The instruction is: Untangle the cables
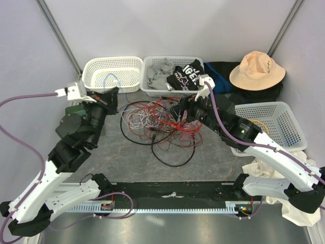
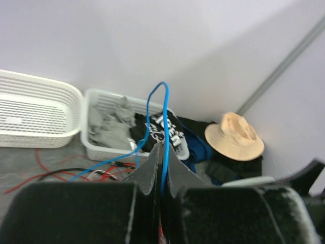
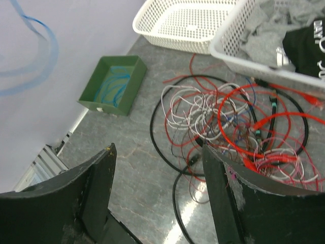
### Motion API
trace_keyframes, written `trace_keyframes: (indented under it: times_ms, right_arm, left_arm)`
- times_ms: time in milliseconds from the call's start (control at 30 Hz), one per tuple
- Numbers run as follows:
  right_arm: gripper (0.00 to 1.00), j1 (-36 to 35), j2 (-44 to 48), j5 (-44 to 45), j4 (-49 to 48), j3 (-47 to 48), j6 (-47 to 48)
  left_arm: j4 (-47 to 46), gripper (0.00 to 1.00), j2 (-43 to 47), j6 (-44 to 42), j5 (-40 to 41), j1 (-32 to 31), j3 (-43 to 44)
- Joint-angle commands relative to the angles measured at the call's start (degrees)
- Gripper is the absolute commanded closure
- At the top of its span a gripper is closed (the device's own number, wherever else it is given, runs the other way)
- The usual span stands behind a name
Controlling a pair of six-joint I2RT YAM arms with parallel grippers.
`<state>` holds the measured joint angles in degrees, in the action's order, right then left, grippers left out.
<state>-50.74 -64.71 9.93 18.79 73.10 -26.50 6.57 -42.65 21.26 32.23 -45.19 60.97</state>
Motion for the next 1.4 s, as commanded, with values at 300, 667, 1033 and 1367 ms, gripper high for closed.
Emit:
trace_keyframes:
  times_ms: [300, 667, 1033, 1367]
  right_arm:
    - [0.24, -0.06, 9.51, -2.46, -8.67, -15.70, -4.52]
    - [0.24, -0.06, 13.64, -2.99, -10.61, -23.79, -5.40]
    - [0.23, -0.06, 12.94, -4.84, -14.13, -29.06, -6.28]
    - [0.23, -0.06, 13.03, -4.92, -14.48, -31.26, -6.37]
  left_arm:
    - [26.04, 0.98, -6.30, -2.63, 17.38, 8.06, 13.83]
    - [25.51, 0.98, -11.39, 7.04, -9.99, 44.02, 8.37]
    - [22.00, 0.98, -16.76, 10.99, -16.40, 53.97, 4.70]
    - [15.23, 0.98, -20.27, 13.99, -17.64, 59.42, -5.77]
